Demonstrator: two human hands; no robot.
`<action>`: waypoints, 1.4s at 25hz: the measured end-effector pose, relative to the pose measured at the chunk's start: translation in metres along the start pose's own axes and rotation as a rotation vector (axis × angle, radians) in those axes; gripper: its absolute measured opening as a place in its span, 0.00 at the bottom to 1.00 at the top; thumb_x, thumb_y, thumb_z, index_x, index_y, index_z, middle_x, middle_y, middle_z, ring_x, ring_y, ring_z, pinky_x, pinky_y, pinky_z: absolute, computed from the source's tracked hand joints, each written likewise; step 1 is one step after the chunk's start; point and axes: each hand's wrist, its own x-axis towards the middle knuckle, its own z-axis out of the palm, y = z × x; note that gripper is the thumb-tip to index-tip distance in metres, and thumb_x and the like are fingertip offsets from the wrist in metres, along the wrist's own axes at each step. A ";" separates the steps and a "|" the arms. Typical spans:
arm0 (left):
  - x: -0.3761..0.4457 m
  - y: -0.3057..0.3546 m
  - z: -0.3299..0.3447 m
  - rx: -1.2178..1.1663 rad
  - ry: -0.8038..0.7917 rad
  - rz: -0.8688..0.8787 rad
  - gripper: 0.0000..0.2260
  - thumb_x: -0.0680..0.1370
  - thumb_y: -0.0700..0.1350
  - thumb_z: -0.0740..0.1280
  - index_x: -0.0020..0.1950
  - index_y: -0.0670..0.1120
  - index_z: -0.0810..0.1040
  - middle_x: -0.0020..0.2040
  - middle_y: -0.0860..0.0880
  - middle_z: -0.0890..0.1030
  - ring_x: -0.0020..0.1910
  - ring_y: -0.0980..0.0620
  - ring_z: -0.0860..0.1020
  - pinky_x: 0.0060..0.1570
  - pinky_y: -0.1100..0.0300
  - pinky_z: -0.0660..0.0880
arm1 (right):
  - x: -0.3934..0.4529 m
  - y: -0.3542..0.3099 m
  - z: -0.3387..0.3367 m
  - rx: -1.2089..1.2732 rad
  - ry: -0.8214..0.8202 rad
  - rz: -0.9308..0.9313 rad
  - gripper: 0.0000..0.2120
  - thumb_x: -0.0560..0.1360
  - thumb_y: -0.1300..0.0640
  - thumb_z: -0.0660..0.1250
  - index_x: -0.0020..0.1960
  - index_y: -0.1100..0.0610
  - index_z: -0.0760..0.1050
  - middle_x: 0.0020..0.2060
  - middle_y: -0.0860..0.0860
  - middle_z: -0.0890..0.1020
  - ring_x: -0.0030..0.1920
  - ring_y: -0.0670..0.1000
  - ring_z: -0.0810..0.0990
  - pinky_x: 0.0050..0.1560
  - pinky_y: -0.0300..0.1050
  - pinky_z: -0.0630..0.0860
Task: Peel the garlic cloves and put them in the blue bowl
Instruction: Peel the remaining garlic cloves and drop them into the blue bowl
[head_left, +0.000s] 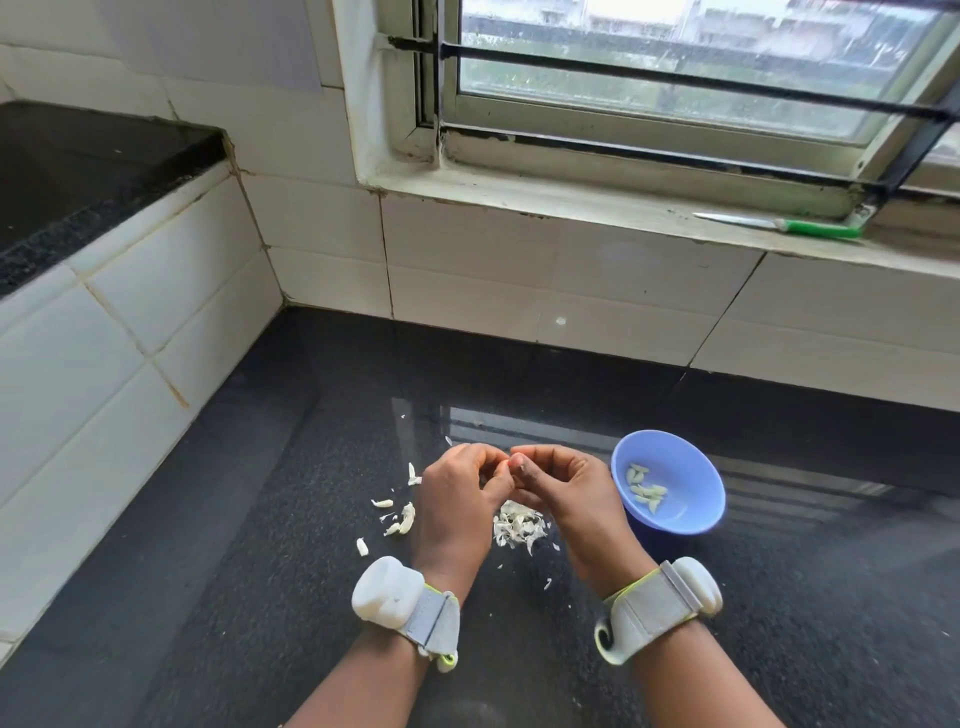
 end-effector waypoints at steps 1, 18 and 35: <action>0.000 0.000 0.000 -0.001 0.003 -0.001 0.03 0.74 0.46 0.71 0.41 0.47 0.82 0.38 0.53 0.80 0.35 0.57 0.75 0.36 0.64 0.71 | 0.000 0.000 -0.001 0.006 -0.004 0.010 0.08 0.71 0.62 0.72 0.49 0.63 0.81 0.43 0.61 0.85 0.46 0.57 0.85 0.49 0.48 0.82; 0.004 -0.009 0.009 -0.031 -0.058 -0.129 0.02 0.75 0.44 0.69 0.43 0.47 0.81 0.39 0.51 0.81 0.38 0.53 0.78 0.41 0.57 0.75 | 0.001 -0.012 -0.015 0.115 0.027 0.117 0.05 0.72 0.67 0.70 0.48 0.63 0.80 0.39 0.55 0.84 0.39 0.50 0.83 0.41 0.38 0.80; -0.006 -0.020 0.019 0.071 -0.212 -0.046 0.12 0.72 0.34 0.68 0.47 0.50 0.83 0.45 0.54 0.82 0.41 0.60 0.77 0.43 0.74 0.69 | 0.011 -0.033 -0.118 -1.039 0.516 -0.093 0.11 0.71 0.69 0.70 0.42 0.52 0.80 0.37 0.46 0.81 0.42 0.50 0.82 0.45 0.37 0.69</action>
